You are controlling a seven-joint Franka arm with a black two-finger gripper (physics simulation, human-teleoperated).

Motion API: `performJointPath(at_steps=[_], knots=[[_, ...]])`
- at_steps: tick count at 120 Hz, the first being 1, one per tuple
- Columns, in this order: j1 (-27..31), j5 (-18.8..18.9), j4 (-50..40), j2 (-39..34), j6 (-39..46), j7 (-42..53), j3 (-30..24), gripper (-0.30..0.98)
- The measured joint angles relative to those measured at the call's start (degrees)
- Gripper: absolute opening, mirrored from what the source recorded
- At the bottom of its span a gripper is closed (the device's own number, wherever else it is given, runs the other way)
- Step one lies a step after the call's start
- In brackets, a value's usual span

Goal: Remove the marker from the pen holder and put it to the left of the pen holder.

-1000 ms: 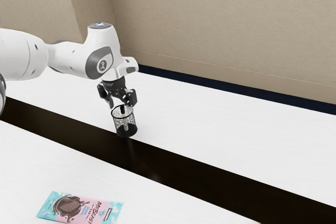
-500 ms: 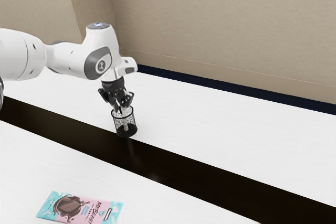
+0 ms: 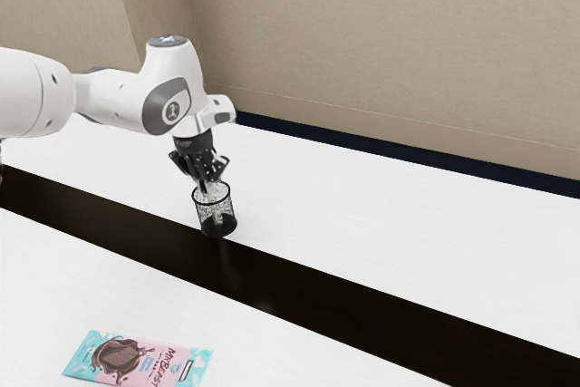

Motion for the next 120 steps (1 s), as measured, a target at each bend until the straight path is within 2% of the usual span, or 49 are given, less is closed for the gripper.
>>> performJointPath(at_steps=[13, 32, 45, 61, 79, 97, 120], knots=[[0.14, 0.43, -1.33, -4.29, -0.09, -0.36, 0.06, -0.06], [0.85, 1.8, -3.38, -14.6, -1.26, -0.79, 0.05, -0.06], [2.42, 3.54, -3.51, -17.18, -2.78, -0.9, -0.01, -0.06], [6.02, 4.35, -3.4, -14.58, -6.63, 0.22, -0.12, -0.06], [11.04, 4.12, -1.97, -11.37, -15.17, 2.11, -0.37, -0.06], [11.85, 3.73, 5.73, -3.54, -23.36, 3.98, -0.8, -0.06], [14.62, 2.65, 15.17, 5.11, -29.86, 7.31, -0.87, -0.06]])
